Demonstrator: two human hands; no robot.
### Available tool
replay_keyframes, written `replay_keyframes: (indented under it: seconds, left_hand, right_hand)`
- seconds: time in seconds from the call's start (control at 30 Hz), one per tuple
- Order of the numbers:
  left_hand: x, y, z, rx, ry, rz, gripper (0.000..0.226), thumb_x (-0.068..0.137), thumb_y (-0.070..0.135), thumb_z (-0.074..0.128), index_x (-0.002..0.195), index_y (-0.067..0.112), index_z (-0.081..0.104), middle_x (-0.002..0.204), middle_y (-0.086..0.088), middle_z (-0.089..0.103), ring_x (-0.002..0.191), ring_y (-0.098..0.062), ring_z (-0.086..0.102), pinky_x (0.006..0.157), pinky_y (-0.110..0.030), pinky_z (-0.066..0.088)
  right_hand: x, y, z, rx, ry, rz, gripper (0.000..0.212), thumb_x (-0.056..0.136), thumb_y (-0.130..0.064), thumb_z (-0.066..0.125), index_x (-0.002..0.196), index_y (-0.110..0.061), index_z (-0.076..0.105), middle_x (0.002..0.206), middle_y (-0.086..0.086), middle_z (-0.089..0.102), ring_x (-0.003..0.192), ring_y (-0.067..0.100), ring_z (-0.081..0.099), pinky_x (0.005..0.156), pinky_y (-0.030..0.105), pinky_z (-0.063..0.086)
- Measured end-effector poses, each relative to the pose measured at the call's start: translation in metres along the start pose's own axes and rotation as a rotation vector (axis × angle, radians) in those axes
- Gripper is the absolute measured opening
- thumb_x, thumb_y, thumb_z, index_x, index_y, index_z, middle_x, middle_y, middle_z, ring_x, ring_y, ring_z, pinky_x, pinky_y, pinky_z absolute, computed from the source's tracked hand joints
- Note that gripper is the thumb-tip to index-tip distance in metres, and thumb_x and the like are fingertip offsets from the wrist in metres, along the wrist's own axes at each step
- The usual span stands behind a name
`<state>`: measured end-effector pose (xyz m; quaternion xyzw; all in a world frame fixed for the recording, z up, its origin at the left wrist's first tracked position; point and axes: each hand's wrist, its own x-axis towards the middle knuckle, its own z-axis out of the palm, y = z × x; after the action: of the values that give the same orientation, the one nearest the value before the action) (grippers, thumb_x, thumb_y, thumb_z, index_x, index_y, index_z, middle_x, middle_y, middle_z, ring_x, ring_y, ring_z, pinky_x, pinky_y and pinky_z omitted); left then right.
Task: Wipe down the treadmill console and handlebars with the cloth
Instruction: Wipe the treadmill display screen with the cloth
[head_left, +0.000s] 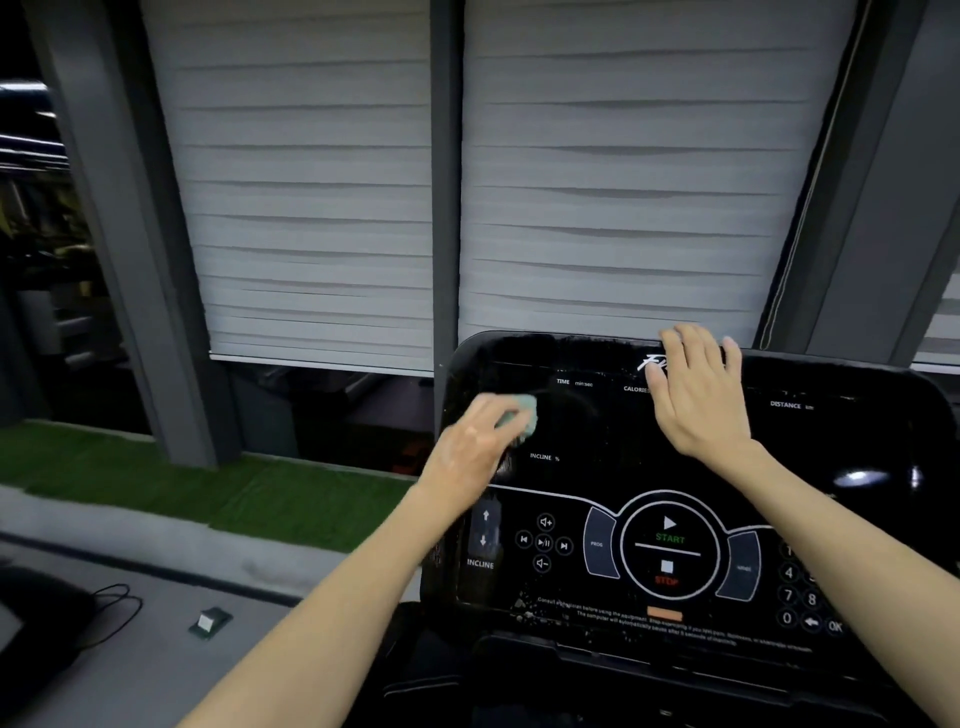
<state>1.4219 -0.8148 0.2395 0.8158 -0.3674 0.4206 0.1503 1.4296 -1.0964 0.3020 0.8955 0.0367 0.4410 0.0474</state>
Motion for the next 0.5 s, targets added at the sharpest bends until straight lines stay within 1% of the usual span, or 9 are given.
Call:
replay_keyframes:
  seconds: [0.13,0.2,0.27,0.3,0.43,0.5]
  left_hand:
    - [0.046,-0.013,-0.007,0.017,0.027,0.003,0.053,0.07,-0.02,0.07,0.116,0.005,0.063,0.117,-0.002,0.043,0.107,-0.021,0.047,0.046,-0.037,0.057]
    - [0.048,-0.012,-0.007,0.004,0.041,-0.004,0.05,0.071,-0.019,0.07,0.115,0.004,0.065,0.117,-0.005,0.051,0.107,-0.021,0.047,0.049,-0.039,0.058]
    - [0.034,-0.008,-0.003,-0.016,0.046,-0.011,0.046,0.073,-0.017,0.07,0.114,0.004,0.067,0.114,-0.01,0.06,0.105,-0.022,0.05,0.055,-0.041,0.059]
    - [0.022,-0.006,0.0,-0.02,0.029,-0.006,0.045,0.074,-0.016,0.069,0.114,0.004,0.067,0.114,-0.011,0.062,0.105,-0.023,0.052,0.057,-0.04,0.06]
    - [-0.039,0.004,0.015,-0.074,-0.048,0.03,0.044,0.078,-0.013,0.071,0.117,0.007,0.067,0.117,-0.009,0.063,0.108,-0.024,0.058,0.07,-0.035,0.061]
    - [-0.061,0.009,0.018,-0.09,-0.064,0.031,0.045,0.076,-0.013,0.073,0.116,0.007,0.068,0.115,-0.008,0.063,0.107,-0.022,0.058,0.071,-0.033,0.06]
  right_hand:
    - [0.0,-0.001,0.0,0.015,0.006,0.008,0.044,0.097,-0.034,0.027,0.122,-0.003,0.046,0.127,0.013,0.049,0.122,0.031,0.041,0.106,0.048,0.022]
    - [0.0,-0.001,0.001,0.018,0.005,0.002,0.044,0.097,-0.034,0.027,0.123,-0.004,0.046,0.127,0.013,0.049,0.122,0.031,0.041,0.106,0.047,0.022]
    - [0.0,-0.001,0.001,0.011,0.003,-0.001,0.044,0.097,-0.034,0.028,0.123,-0.004,0.046,0.127,0.012,0.049,0.122,0.03,0.041,0.106,0.048,0.022]
    - [0.0,0.0,0.001,0.01,0.0,0.0,0.044,0.097,-0.034,0.028,0.123,-0.004,0.046,0.127,0.012,0.049,0.122,0.03,0.041,0.106,0.048,0.023]
    - [0.0,0.0,0.003,0.005,-0.001,-0.007,0.044,0.097,-0.034,0.027,0.124,-0.003,0.044,0.127,0.012,0.048,0.121,0.031,0.041,0.106,0.048,0.022]
    - [-0.001,-0.001,0.002,0.005,-0.009,-0.006,0.045,0.097,-0.034,0.025,0.125,-0.003,0.043,0.128,0.014,0.047,0.122,0.032,0.04,0.106,0.049,0.023]
